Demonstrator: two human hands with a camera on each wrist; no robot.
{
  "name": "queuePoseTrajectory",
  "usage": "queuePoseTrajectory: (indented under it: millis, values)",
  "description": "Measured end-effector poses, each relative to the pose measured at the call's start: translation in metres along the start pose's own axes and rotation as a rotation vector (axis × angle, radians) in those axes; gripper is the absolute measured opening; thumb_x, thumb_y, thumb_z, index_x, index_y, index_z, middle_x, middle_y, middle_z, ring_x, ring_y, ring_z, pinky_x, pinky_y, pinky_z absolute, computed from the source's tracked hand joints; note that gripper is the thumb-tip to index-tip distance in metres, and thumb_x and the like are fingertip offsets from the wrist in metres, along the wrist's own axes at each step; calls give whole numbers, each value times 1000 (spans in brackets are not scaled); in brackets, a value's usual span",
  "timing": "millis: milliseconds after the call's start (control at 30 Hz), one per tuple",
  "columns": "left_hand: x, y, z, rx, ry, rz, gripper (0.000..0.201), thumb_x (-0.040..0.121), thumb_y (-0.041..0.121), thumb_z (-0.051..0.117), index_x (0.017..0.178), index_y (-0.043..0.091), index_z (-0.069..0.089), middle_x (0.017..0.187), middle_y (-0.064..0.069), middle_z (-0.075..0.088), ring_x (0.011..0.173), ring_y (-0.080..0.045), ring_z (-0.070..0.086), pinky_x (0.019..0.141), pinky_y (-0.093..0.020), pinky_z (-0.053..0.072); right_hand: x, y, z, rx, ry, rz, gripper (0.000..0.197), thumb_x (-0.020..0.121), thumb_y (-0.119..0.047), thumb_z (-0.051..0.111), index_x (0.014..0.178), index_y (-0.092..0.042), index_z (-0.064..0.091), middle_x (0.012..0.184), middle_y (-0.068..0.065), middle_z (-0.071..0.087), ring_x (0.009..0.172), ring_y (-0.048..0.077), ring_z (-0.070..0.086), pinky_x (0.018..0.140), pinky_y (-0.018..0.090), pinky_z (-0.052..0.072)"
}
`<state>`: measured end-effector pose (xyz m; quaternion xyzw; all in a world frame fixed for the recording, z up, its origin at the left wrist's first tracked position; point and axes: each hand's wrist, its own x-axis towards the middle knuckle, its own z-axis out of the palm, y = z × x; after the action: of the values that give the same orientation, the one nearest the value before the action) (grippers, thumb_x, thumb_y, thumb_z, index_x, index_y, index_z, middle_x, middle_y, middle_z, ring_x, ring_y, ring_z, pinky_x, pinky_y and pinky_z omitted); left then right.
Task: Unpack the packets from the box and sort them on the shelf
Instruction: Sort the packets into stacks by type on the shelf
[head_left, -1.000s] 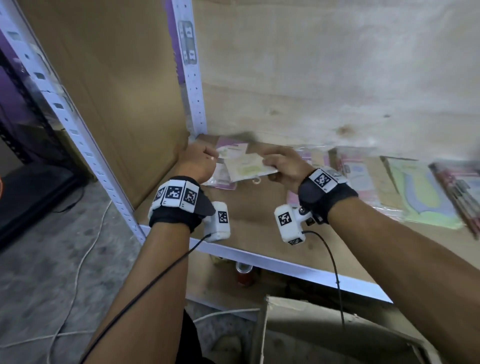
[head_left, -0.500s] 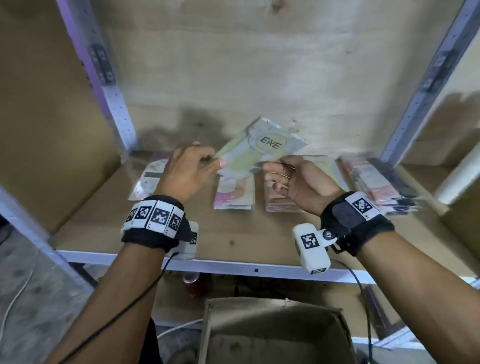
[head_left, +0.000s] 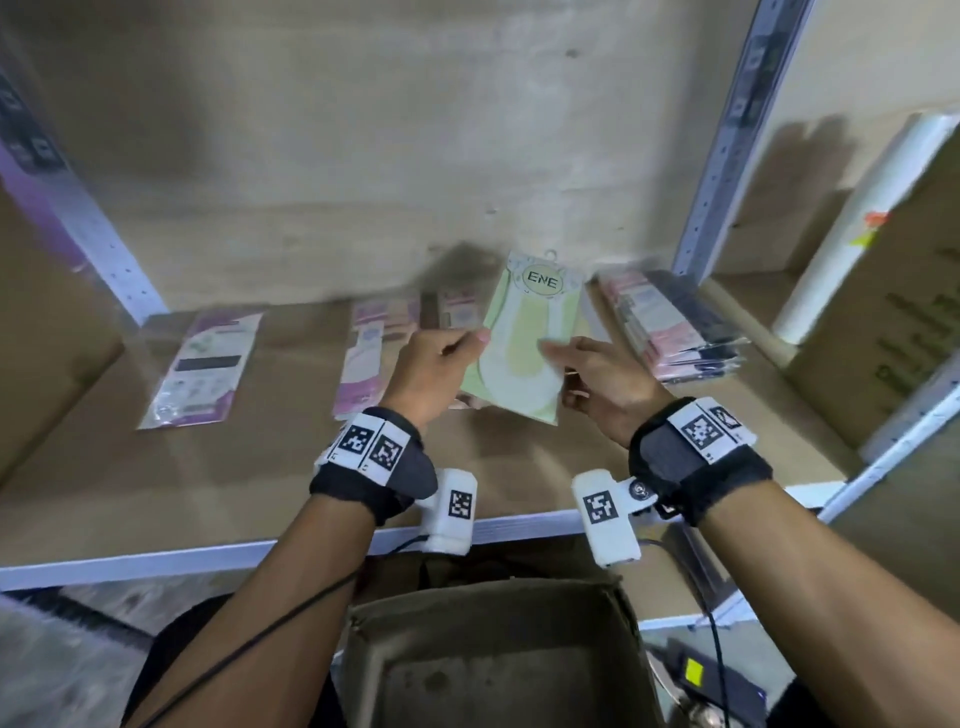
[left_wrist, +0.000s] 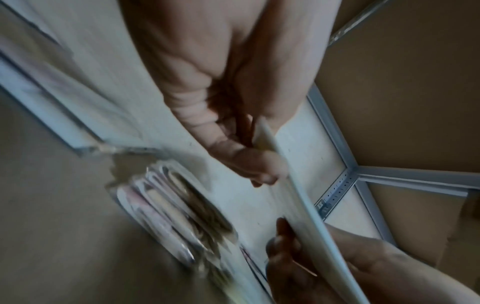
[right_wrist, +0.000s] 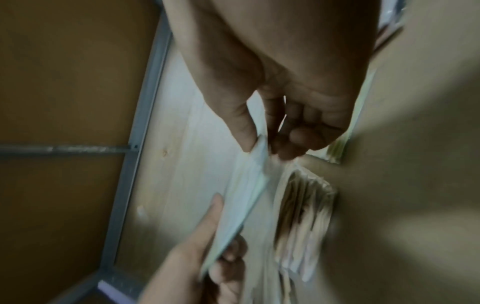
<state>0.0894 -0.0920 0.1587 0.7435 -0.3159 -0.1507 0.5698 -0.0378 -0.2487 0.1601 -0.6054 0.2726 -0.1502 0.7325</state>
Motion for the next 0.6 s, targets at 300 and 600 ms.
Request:
queuePoseTrajectory:
  millis: [300, 600]
  values:
    - [25, 5, 13, -8, 95, -84, 64, 99, 63, 43, 93, 6, 74, 78, -12, 77, 63, -19, 71, 56, -27, 57, -7, -13, -21, -36, -128, -48, 23, 96, -22, 63, 108, -2, 62, 102, 8, 73, 93, 26, 69, 69, 28, 57]
    - [45, -17, -17, -140, 162, -31, 27, 85, 45, 75, 99, 22, 79, 90, 9, 80, 93, -11, 75, 88, -31, 57, -12, -4, -15, -417, -310, -81, 33, 97, -25, 63, 124, -6, 65, 125, 8, 69, 122, 22, 62, 116, 44, 37]
